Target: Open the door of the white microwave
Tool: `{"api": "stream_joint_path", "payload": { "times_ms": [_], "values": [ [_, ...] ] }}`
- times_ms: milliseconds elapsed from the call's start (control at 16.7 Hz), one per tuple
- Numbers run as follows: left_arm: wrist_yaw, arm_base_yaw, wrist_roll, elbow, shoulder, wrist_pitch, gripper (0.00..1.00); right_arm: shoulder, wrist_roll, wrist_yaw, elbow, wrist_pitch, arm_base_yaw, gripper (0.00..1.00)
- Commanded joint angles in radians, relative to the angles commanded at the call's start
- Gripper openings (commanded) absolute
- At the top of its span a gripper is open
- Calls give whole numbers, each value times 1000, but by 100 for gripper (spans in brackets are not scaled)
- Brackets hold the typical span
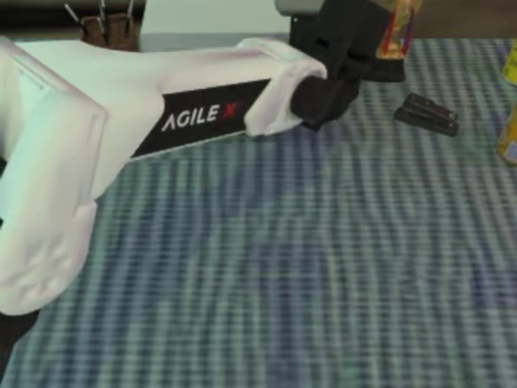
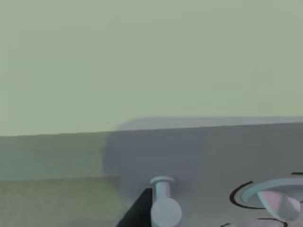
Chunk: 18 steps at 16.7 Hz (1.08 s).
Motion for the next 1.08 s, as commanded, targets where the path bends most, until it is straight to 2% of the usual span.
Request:
{"api": "stream_joint_path", "payload": {
  "times_ms": [420,600,780,1080],
  "values": [
    [140,46,-120,385,119,-575,0,0,0,0,0,0,0,100],
    [198,68,-164,519,150,-773,0,0,0,0,0,0,0,100],
    [236,82,-191,600,169,-878,0,0,0,0,0,0,0,100],
    [242,85,-196,614,173,-895,0,0,0,0,0,0,0,100]
  ]
}}
